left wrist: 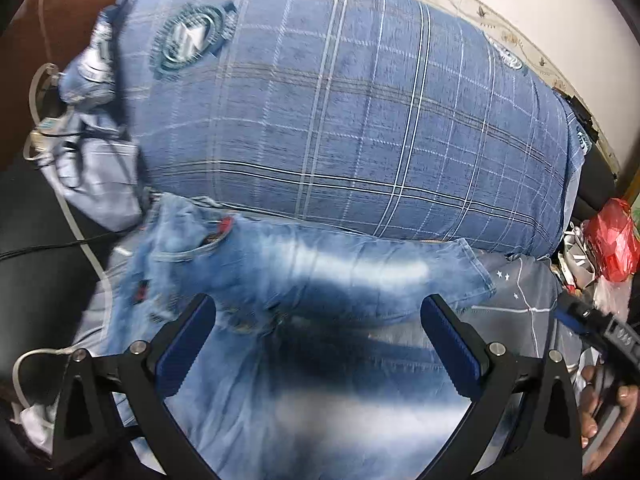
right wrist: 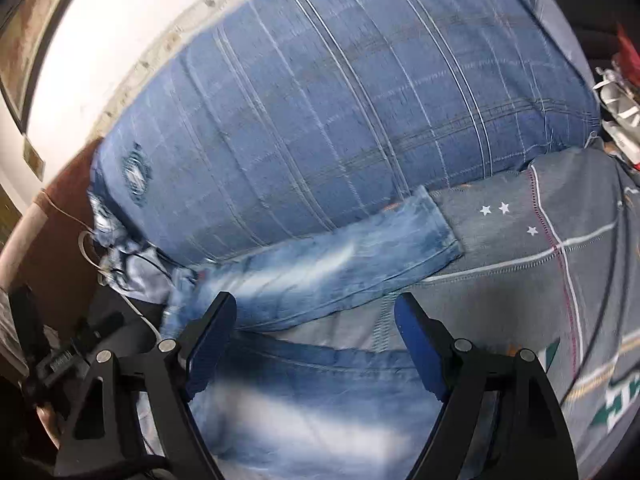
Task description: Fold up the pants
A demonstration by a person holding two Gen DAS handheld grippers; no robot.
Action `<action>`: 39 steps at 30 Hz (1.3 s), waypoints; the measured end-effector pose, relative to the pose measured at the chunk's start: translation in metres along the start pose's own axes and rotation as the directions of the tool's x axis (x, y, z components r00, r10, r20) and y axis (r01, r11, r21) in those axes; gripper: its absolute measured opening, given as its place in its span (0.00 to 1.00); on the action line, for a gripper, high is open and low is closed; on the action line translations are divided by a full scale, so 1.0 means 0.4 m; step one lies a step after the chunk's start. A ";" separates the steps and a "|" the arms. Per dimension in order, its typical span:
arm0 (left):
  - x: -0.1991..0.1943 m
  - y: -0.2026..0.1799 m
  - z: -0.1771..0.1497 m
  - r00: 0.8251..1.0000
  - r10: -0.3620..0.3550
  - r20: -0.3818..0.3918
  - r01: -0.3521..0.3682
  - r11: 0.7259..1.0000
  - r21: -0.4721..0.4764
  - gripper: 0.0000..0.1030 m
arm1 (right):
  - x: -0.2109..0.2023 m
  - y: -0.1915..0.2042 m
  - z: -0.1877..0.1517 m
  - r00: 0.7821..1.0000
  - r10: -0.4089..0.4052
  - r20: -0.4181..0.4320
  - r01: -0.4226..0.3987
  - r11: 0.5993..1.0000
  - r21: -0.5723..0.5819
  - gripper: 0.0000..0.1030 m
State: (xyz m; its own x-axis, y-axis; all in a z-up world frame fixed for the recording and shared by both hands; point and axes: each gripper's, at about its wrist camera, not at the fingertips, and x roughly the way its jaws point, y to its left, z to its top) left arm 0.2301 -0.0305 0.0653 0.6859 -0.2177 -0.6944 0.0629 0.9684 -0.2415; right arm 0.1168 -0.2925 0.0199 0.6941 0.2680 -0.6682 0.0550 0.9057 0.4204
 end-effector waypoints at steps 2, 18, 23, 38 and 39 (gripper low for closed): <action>0.042 0.008 -0.018 1.000 -0.007 0.019 0.007 1.000 -0.013 0.99 | 0.052 -0.048 0.021 0.999 -0.034 -0.038 0.034 0.999 0.002 0.79; 0.145 0.069 -0.040 0.998 -0.003 -0.068 -0.002 0.998 -0.066 0.99 | 0.600 -0.284 0.316 0.922 -0.266 -0.280 0.275 0.961 -0.009 0.50; 0.151 0.080 -0.038 0.997 -0.025 -0.072 0.018 0.995 -0.095 0.99 | 0.593 -0.238 0.282 0.911 -0.343 -0.228 0.340 0.939 -0.055 0.01; 0.084 0.105 -0.038 0.988 -0.149 -0.030 0.140 0.968 -0.207 0.99 | -0.046 -0.012 -0.213 0.999 0.033 0.023 -0.031 0.995 -0.098 0.02; 0.092 0.102 -0.041 0.986 -0.159 -0.045 0.146 0.966 -0.211 0.99 | -0.025 -0.054 -0.263 0.999 0.040 -0.019 -0.040 0.999 -0.010 0.02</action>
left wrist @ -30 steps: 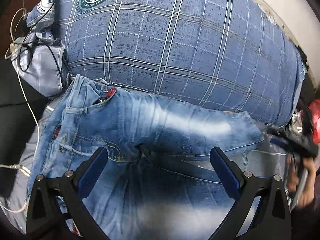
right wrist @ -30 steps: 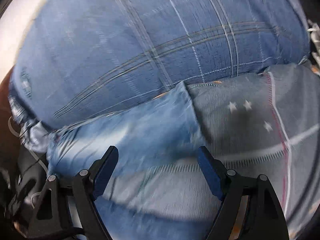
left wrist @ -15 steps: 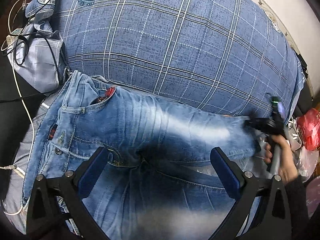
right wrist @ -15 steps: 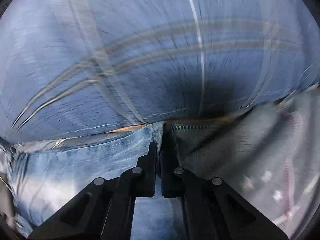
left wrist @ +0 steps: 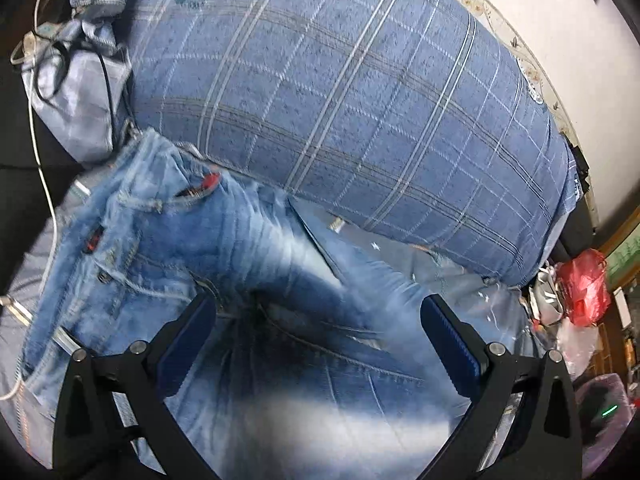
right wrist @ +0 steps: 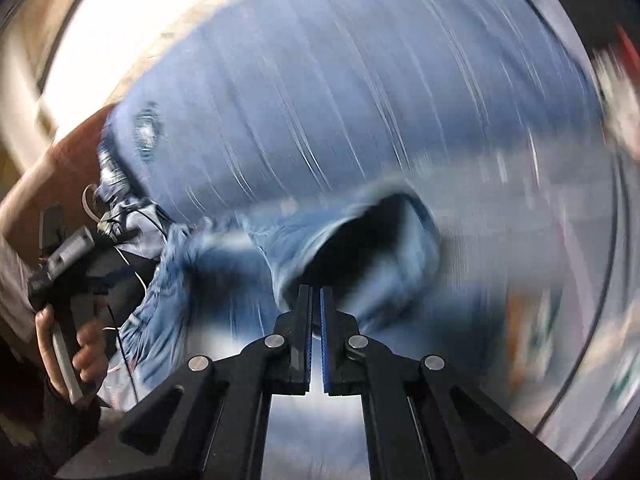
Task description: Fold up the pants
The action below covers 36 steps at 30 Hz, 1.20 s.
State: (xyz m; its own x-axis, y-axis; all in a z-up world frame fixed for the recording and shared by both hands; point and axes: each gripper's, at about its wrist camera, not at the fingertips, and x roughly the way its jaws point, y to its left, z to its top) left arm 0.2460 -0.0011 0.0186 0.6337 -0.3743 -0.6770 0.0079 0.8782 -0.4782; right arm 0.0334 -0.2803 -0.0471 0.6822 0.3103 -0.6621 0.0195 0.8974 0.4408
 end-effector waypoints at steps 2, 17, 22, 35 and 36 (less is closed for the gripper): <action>0.013 -0.006 -0.007 1.000 0.000 -0.026 0.000 1.000 -0.001 0.99 | 0.033 -0.071 -0.054 0.999 0.007 -0.041 -0.002 0.991 0.136 0.07; 0.052 -0.037 -0.028 0.997 0.049 -0.053 -0.046 0.997 0.061 0.99 | 0.178 0.033 -0.058 0.991 0.015 -0.133 0.011 0.981 0.191 0.56; 0.068 -0.031 -0.030 0.996 0.060 -0.062 -0.057 0.997 0.055 0.99 | 0.207 0.173 -0.066 0.987 -0.118 -0.108 0.104 0.987 -0.124 0.68; 0.056 -0.008 -0.014 0.998 0.041 -0.047 -0.039 0.999 0.028 0.99 | 0.032 0.102 -0.014 0.996 -0.078 0.035 0.079 0.996 -0.039 0.04; 0.057 -0.006 -0.012 0.998 0.038 -0.050 -0.036 0.999 0.025 0.99 | 0.017 0.095 -0.018 0.998 -0.047 0.029 0.048 0.998 -0.039 0.04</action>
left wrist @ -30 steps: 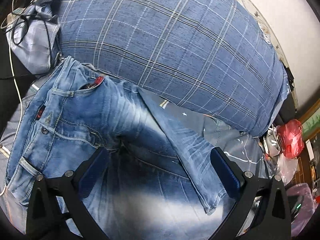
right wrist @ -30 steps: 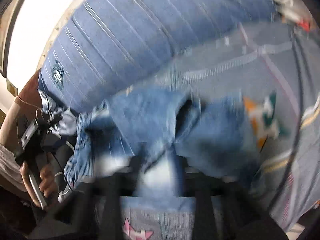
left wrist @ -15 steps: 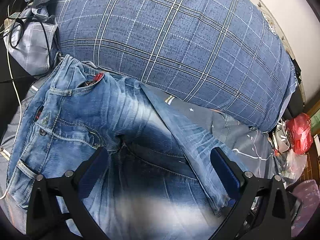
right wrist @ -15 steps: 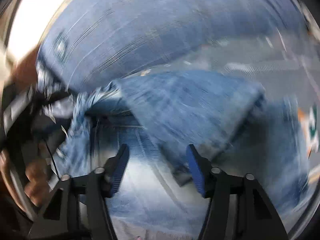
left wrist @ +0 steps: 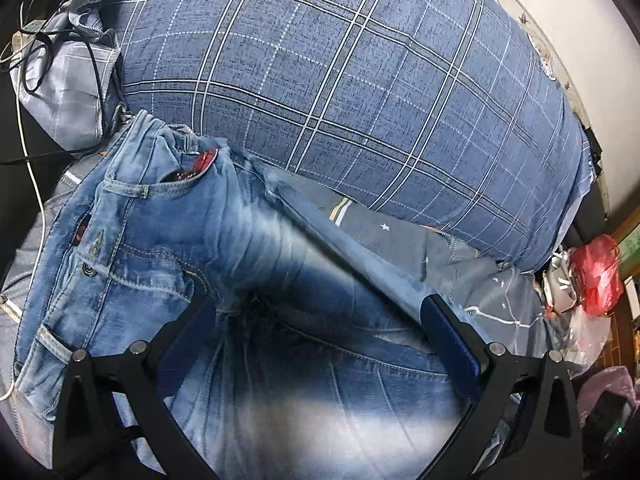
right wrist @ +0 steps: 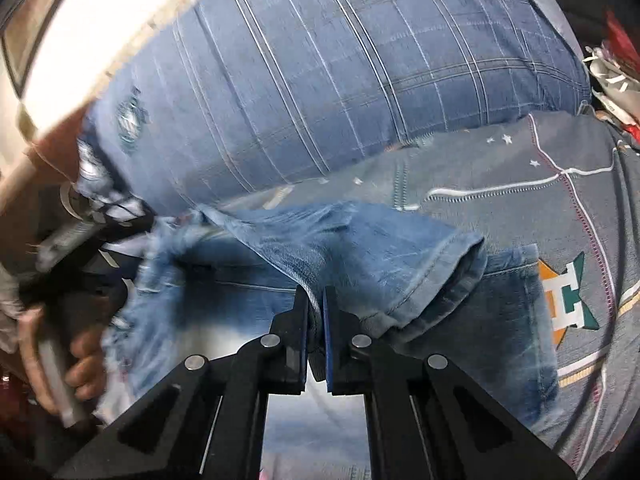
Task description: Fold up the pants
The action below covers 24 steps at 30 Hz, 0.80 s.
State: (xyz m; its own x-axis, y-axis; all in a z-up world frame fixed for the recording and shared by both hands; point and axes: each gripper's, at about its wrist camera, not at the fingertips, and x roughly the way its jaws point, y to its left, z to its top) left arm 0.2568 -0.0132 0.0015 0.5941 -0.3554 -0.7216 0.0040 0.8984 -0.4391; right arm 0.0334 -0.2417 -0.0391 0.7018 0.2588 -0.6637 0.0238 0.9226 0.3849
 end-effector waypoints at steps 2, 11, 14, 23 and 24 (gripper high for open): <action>0.010 0.006 0.000 1.000 -0.013 -0.012 0.013 1.000 -0.012 0.99 | -0.019 -0.027 -0.029 0.999 0.047 -0.025 -0.047 0.999 0.008 0.04; 0.103 -0.062 -0.003 0.984 -0.122 -0.129 0.117 0.992 -0.043 0.91 | -0.009 -0.045 -0.063 0.993 0.086 -0.080 -0.087 0.996 -0.015 0.04; 0.156 -0.089 0.016 0.979 -0.078 -0.188 0.077 0.997 -0.013 0.90 | 0.006 -0.037 -0.070 0.993 0.069 -0.097 -0.072 0.997 -0.033 0.04; 0.240 -0.025 0.013 0.960 -0.054 -0.274 0.023 0.993 -0.116 0.07 | 0.024 -0.015 -0.065 0.995 0.010 -0.096 -0.018 0.996 -0.083 0.04; 0.226 -0.019 0.019 0.963 -0.077 -0.257 0.044 0.990 -0.133 0.05 | 0.019 -0.015 -0.063 0.996 0.012 -0.086 -0.019 0.997 -0.079 0.04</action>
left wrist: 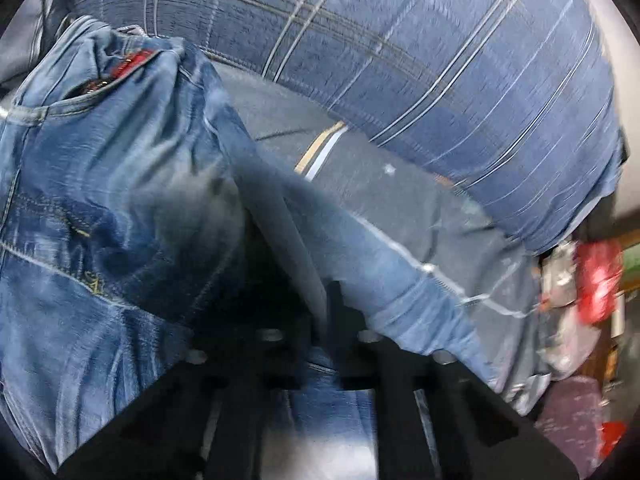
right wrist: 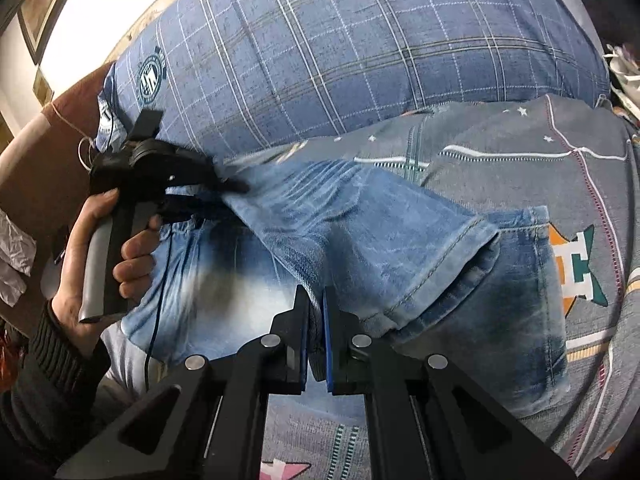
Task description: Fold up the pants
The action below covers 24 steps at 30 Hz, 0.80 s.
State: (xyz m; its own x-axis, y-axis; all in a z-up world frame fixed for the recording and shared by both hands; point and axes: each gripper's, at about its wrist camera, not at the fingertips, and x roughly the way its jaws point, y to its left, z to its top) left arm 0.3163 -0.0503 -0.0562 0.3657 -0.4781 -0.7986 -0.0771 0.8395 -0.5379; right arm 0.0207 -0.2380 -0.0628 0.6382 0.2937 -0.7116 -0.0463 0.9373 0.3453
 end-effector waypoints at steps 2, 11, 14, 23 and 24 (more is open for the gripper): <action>-0.056 -0.001 0.001 0.997 -0.049 0.064 0.049 0.999 0.001 0.04 | -0.006 0.000 0.006 1.000 0.006 0.022 -0.006 1.000 0.005 0.04; -0.163 0.023 -0.038 0.950 -0.267 0.162 0.269 0.963 0.005 0.04 | -0.065 -0.018 0.024 0.986 -0.003 0.164 -0.003 0.999 0.036 0.04; -0.181 0.056 -0.075 0.938 -0.292 0.184 0.300 0.954 -0.016 0.04 | -0.093 -0.012 0.028 0.978 0.008 0.209 -0.013 1.000 0.022 0.04; -0.168 0.137 -0.206 0.957 -0.249 0.152 0.266 0.958 -0.105 0.04 | -0.070 0.010 -0.089 0.995 -0.043 0.086 0.039 0.998 0.045 0.04; -0.160 0.144 -0.210 0.961 -0.236 0.144 0.252 0.961 -0.109 0.04 | -0.060 0.010 -0.096 0.996 -0.049 0.068 0.046 0.997 0.056 0.04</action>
State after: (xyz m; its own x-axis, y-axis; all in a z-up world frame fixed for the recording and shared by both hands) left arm 0.2104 0.0071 -0.0587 0.5030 -0.6204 -0.6018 -0.0832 0.6583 -0.7482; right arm -0.0241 -0.2340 -0.0679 0.6905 0.2337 -0.6845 0.0257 0.9379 0.3461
